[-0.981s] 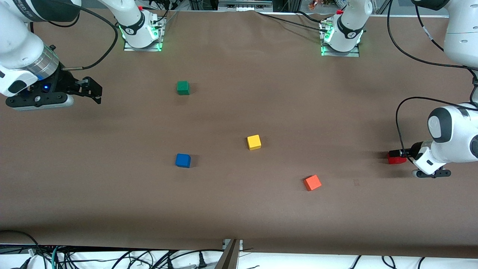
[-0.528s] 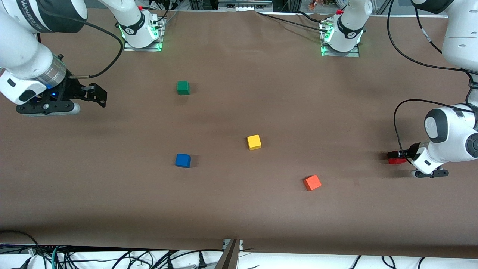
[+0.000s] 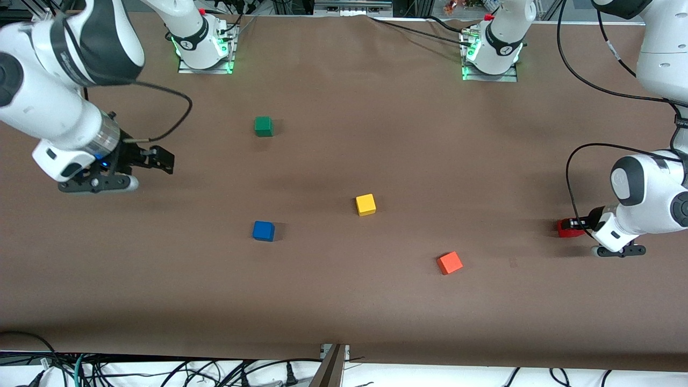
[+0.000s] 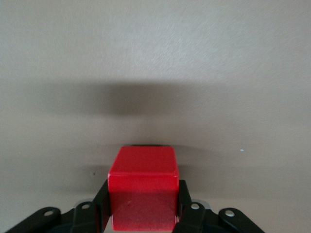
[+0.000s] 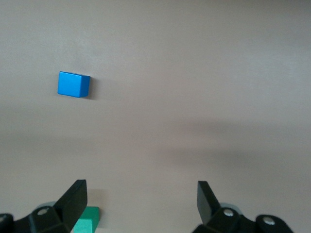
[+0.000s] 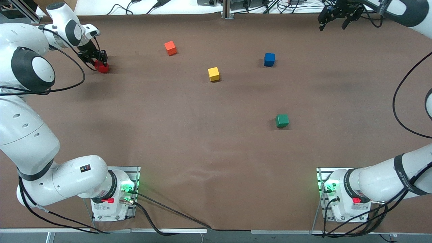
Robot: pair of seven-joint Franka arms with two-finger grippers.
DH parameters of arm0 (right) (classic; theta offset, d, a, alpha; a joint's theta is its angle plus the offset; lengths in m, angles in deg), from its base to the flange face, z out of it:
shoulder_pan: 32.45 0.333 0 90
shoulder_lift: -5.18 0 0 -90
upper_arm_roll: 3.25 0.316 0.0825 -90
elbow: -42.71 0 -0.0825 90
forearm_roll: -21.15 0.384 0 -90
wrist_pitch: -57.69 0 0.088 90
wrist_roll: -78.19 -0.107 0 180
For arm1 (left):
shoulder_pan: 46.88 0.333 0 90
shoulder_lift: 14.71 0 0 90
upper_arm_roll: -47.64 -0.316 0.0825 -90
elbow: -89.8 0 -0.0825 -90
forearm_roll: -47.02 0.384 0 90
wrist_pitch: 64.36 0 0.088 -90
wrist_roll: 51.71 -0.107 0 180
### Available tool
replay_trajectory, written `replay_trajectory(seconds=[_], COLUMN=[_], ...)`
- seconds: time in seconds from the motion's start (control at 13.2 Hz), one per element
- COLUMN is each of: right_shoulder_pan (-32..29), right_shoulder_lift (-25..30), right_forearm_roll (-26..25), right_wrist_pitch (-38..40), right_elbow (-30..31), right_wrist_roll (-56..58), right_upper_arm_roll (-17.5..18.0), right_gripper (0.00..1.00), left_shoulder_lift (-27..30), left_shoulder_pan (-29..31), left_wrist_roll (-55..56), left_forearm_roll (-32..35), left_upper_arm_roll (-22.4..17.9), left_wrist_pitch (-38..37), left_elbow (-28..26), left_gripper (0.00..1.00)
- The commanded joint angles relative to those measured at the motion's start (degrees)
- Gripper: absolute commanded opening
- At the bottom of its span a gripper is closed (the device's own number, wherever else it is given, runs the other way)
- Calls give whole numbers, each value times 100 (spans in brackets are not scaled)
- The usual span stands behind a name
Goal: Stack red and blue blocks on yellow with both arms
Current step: 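Lift the red cube with the left gripper while the right gripper reaches blue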
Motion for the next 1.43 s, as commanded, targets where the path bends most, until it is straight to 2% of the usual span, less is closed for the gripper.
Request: replay_trajectory(seconds=[0.0,0.23,0.38,0.53,0.83,0.98,1.36], right_shoulder_pan=[255,509,658,826,914,958,1152], right_shoulder_lift=[-734,-1420,-1737,-2036,-2695,-2942,-3425], right_forearm_roll=[80,54,80,89,106,106,98], right_wrist_pitch=[67,-169,-677,-1170,-2014,-2244,-2877], right_elbow=[-768,-1280,-1290,-1289,-1289,-1289,-1333], right_wrist_roll=[-209,-701,-1034,-1464,-2186,-2301,-2907], right_upper_arm_roll=[4,4,4,4,4,4,127], right_gripper=[100,100,100,100,100,100,100], left_shoulder_lift=[467,688,688,688,679,557,373], left_shoulder_pan=[-59,-94,-137,-469,-1996,-2789,-3546], left_wrist_roll=[78,902,1404,2289,3915,4864,5473], left_forearm_roll=[47,38,47,47,73,100,56], left_upper_arm_roll=[332,947,1395,1687,1714,1670,1679], left_wrist_pitch=[-448,-887,-1090,-1108,-1091,-1064,-986], left_elbow=[51,191,349,359,376,638,675], left_gripper=[0,0,0,0,0,0,0])
